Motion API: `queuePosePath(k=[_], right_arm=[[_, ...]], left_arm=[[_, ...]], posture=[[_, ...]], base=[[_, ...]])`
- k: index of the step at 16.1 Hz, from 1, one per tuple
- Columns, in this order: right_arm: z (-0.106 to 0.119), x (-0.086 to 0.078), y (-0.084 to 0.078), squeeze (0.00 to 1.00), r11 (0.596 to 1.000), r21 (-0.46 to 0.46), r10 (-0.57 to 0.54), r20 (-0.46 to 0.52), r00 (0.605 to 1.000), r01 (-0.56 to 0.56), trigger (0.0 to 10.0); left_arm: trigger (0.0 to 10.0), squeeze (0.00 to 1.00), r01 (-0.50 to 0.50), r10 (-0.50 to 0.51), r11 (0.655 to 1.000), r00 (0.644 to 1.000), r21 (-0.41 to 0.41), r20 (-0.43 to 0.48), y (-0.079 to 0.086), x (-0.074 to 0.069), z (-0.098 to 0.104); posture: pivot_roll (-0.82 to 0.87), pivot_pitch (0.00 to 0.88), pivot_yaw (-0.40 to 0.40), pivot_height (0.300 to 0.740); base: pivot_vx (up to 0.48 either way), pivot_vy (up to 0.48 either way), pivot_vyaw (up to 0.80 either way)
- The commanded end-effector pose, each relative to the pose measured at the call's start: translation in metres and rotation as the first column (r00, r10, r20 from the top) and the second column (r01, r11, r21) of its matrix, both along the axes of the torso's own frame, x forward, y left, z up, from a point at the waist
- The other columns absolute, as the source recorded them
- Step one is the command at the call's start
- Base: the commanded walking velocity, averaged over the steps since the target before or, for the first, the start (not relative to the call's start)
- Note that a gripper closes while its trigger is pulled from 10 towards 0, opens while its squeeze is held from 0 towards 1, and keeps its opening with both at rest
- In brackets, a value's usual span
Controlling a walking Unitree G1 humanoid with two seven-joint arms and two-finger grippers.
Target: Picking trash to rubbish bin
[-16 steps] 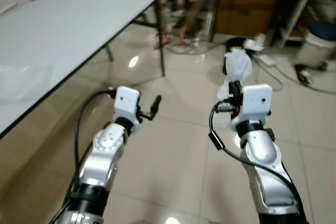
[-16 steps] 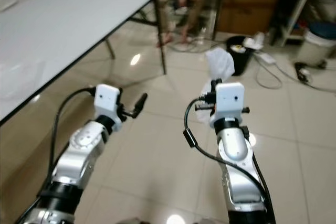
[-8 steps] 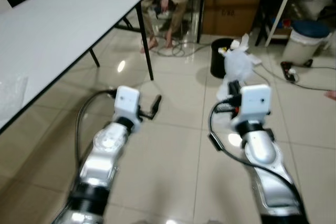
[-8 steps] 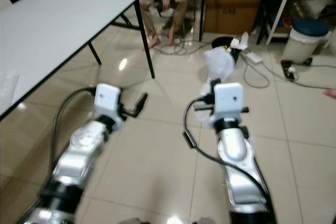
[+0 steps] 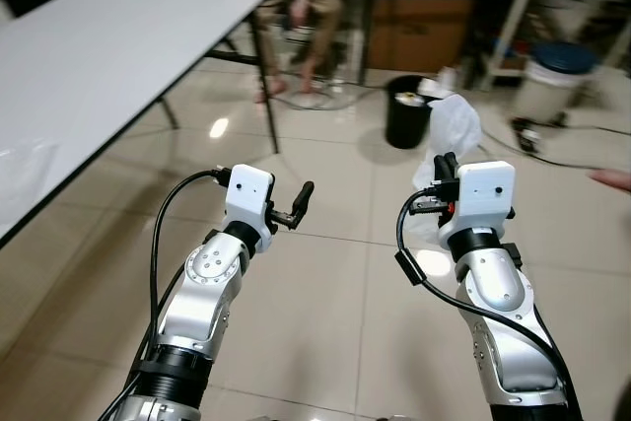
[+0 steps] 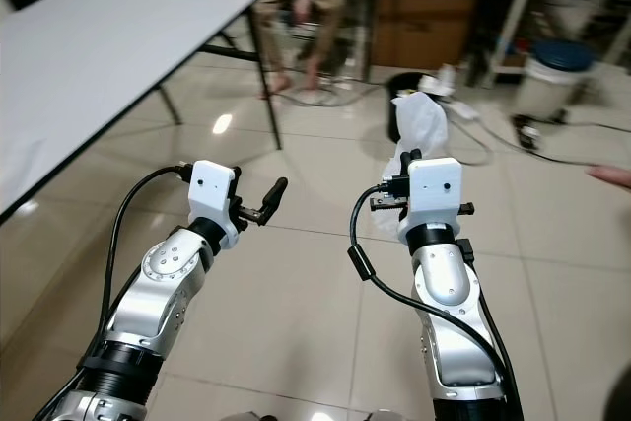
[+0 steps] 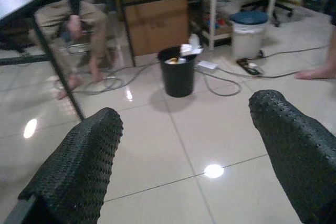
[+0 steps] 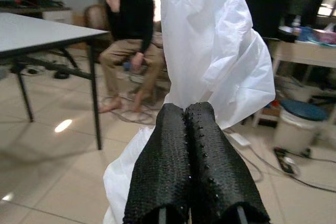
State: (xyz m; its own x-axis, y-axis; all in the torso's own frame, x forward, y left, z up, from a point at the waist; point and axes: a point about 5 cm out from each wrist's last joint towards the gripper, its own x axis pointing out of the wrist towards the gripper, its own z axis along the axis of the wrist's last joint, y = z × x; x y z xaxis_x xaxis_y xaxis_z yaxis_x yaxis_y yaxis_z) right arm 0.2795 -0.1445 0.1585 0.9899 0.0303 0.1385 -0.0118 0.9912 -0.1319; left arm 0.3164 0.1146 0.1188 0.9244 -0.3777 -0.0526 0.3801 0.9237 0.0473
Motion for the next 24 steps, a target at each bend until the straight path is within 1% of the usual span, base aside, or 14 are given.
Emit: queuePosePath(k=[1,16,17,20,24], right_arm=[[0.0013,-0.0011,0.0013,0.0,1.0,0.004,0.011,0.008,1.0,-0.011,0.0],[0.0008,0.0004,0.0013,0.0,1.0,0.01,0.004,0.0,1.0,-0.004,0.0],[0.0003,0.0005,0.0013,0.0,1.0,0.022,0.002,-0.006,1.0,-0.002,0.0],[-0.0001,0.0004,0.0027,0.0,1.0,0.014,0.006,-0.006,1.0,-0.006,0.0],[0.0001,-0.0001,0.0031,0.0,1.0,0.014,0.014,0.0,1.0,-0.014,0.0]], left_arm=[[10.0,0.0,-0.001,0.002,1.0,1.0,0.012,-0.004,0.0013,-0.0002,-0.0014],[10.0,0.0,-0.007,0.008,1.0,1.0,0.018,-0.009,0.0021,0.0015,-0.0026],[10.0,0.0,-0.007,0.007,1.0,1.0,0.017,-0.009,0.0018,0.0015,-0.0024],[10.0,0.0,-0.007,0.007,1.0,1.0,0.019,-0.01,0.0027,0.0017,-0.0026],[10.0,0.0,-0.005,0.006,1.0,1.0,0.017,-0.01,0.0021,0.0004,-0.003]], posture=[[-0.07,0.099,0.071,0.74],[-0.07,0.098,0.075,0.74],[-0.07,0.098,0.075,0.74],[-0.07,0.098,0.075,0.74],[-0.07,0.101,0.073,0.74]], base=[[0.341,0.0,0.0],[0.355,0.0,0.0],[0.334,0.0,-0.8],[0.324,0.0,-0.8],[0.458,0.0,0.0]])
